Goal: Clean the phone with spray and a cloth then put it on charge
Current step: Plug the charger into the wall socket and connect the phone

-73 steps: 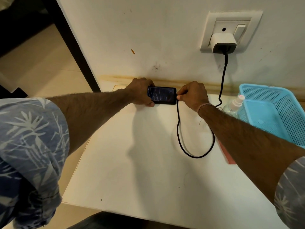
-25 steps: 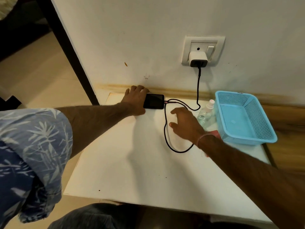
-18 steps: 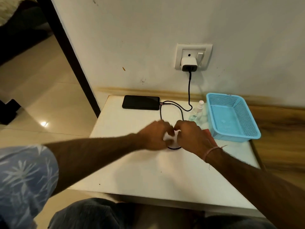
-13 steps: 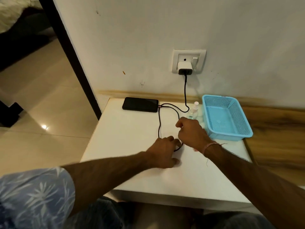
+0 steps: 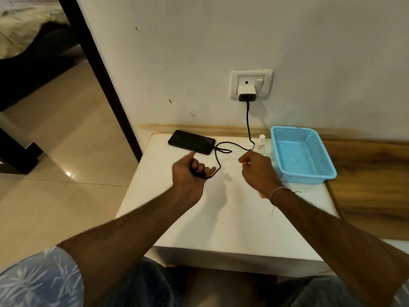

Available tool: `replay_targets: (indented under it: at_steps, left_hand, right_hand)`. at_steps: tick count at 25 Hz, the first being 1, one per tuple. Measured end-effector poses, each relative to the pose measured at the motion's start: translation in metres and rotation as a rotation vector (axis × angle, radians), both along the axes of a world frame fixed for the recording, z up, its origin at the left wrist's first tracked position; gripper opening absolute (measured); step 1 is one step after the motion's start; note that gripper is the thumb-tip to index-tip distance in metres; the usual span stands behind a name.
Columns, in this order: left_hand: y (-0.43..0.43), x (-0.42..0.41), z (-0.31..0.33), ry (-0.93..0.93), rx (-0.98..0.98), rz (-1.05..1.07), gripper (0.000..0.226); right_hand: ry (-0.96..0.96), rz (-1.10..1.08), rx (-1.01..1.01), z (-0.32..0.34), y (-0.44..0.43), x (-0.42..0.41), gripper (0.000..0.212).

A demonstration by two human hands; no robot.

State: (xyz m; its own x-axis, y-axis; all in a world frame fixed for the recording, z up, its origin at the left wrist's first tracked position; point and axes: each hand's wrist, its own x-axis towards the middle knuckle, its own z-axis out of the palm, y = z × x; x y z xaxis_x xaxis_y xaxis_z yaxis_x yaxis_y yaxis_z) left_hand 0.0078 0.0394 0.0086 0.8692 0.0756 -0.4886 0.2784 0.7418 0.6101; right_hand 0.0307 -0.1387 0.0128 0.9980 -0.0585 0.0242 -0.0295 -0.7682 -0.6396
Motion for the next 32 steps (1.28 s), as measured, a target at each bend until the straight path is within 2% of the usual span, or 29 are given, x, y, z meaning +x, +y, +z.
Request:
replay_targets:
  at_steps: [3, 6, 9, 10, 12, 14, 15, 17, 19, 20, 22, 27, 32]
  left_hand:
    - [0.021, 0.001, -0.005, 0.056, -0.039, 0.073, 0.050]
    - [0.035, 0.000, -0.018, 0.082, 0.003, 0.045, 0.056]
    - [0.048, 0.008, -0.031, 0.058, 0.185, -0.113, 0.052]
    - [0.053, 0.015, -0.032, 0.039, 0.335, -0.194, 0.051]
    - [0.062, 0.037, -0.031, -0.052, 0.754, -0.323, 0.045]
    - [0.070, 0.074, -0.026, -0.213, 1.265, -0.423, 0.018]
    - [0.071, 0.094, -0.022, -0.295, 1.532, -0.541, 0.014]
    - [0.067, 0.135, -0.020, -0.415, 1.973, -0.887, 0.050]
    - [0.058, 0.162, -0.020, -0.452, 2.182, -1.170, 0.079]
    - [0.053, 0.172, -0.023, -0.462, 2.219, -1.253, 0.088]
    - [0.052, 0.191, -0.030, -0.483, 2.212, -1.275, 0.091]
    - [0.054, 0.212, -0.042, -0.515, 2.197, -1.151, 0.071]
    - [0.049, 0.206, -0.039, -0.492, 2.126, -1.100, 0.053]
  right_hand:
    - [0.074, 0.186, -0.124, -0.013, 0.015, 0.002, 0.034]
    - [0.087, 0.477, -0.296, -0.034, 0.038, 0.013, 0.058]
    - [0.101, 0.564, -0.473, -0.051, 0.055, 0.027, 0.055]
    - [0.083, 0.555, -0.470, -0.055, 0.057, 0.030, 0.048]
    - [0.023, 0.543, -0.458, -0.059, 0.055, 0.034, 0.035]
    - [-0.015, 0.568, -0.497, -0.063, 0.052, 0.037, 0.026]
    - [-0.029, 0.579, -0.512, -0.064, 0.051, 0.038, 0.023]
    - [-0.067, 0.586, -0.518, -0.066, 0.051, 0.041, 0.017]
    - [-0.109, 0.592, -0.534, -0.066, 0.052, 0.043, 0.015]
    - [-0.129, 0.598, -0.545, -0.067, 0.053, 0.043, 0.016]
    - [-0.174, 0.606, -0.549, -0.068, 0.054, 0.044, 0.020]
    - [-0.277, 0.649, -0.590, -0.068, 0.061, 0.034, 0.019]
    - [-0.256, 0.751, -0.476, -0.069, 0.086, 0.030, 0.015]
